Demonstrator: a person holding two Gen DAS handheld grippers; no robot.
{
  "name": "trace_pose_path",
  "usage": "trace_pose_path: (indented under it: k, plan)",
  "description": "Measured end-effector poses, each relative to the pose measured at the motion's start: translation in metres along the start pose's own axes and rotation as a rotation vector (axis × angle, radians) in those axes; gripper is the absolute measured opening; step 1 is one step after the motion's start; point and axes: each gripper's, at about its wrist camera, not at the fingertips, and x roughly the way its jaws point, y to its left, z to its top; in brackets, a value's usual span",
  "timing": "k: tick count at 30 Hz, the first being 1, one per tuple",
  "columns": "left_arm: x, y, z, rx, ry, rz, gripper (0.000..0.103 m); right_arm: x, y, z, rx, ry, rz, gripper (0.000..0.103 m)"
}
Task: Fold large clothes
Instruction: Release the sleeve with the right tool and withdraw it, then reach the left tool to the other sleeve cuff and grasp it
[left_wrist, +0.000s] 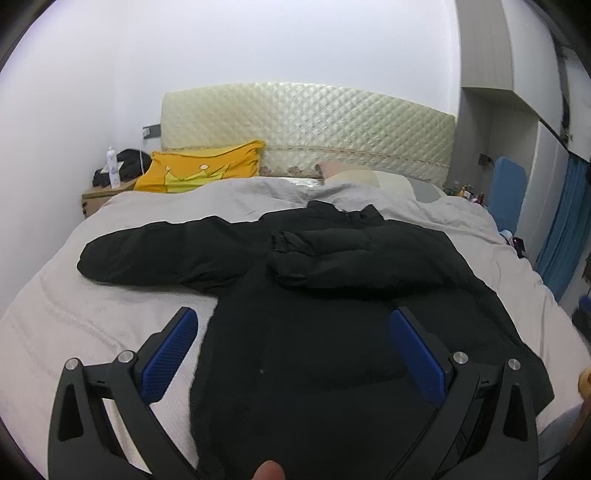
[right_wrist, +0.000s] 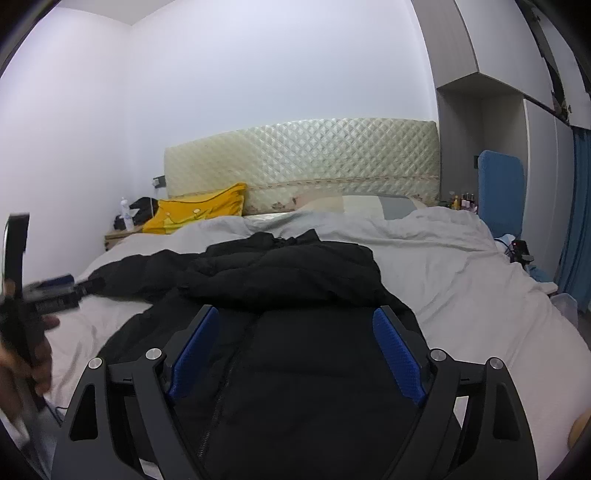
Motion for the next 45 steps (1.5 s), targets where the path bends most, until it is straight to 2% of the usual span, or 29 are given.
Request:
trace_pose_path:
  k: [4, 7, 8, 11, 15, 20, 24, 27, 34, 41, 45]
  plan:
    - [0.0, 0.024, 0.027, -0.037, 0.022, -0.019, 0.103, 0.001, 0.0, -0.002, -0.001, -0.007, -0.007, 0.088]
    - [-0.003, 0.042, 0.051, -0.035, 0.008, -0.007, 0.103, 0.0, -0.001, -0.003, 0.008, -0.014, -0.008, 0.102]
    - [-0.004, 0.05, 0.062, -0.028, 0.0, 0.006, 0.103, 0.0, -0.001, -0.003, 0.013, -0.016, -0.005, 0.103]
    - [0.0, 0.072, 0.088, -0.026, 0.003, 0.039, 0.103, 0.002, -0.002, -0.003, 0.019, -0.015, -0.015, 0.103]
    - [0.014, 0.11, 0.115, -0.069, 0.025, 0.049, 0.103, 0.009, -0.003, -0.005, 0.024, 0.003, -0.022, 0.103]
    - [0.046, 0.166, 0.126, -0.176, 0.063, 0.067, 0.103, 0.019, -0.001, -0.006, 0.027, 0.019, -0.038, 0.103]
    - [0.078, 0.22, 0.117, -0.267, 0.096, 0.103, 0.103, 0.026, 0.001, -0.006, 0.041, 0.016, -0.041, 0.103]
    - [0.096, 0.259, 0.104, -0.367, 0.127, 0.095, 0.103, 0.03, 0.003, -0.006, 0.036, 0.012, -0.056, 0.103]
    - [0.144, 0.347, 0.048, -0.613, 0.212, 0.088, 0.103, 0.055, 0.006, -0.008, 0.067, 0.072, -0.087, 0.103]
    - [0.184, 0.41, -0.019, -0.866, 0.176, 0.013, 0.103, 0.075, 0.015, -0.015, 0.061, 0.115, -0.097, 0.103]
    - [0.209, 0.43, -0.036, -0.931, 0.164, -0.039, 0.102, 0.087, 0.018, -0.017, 0.07, 0.139, -0.101, 0.103]
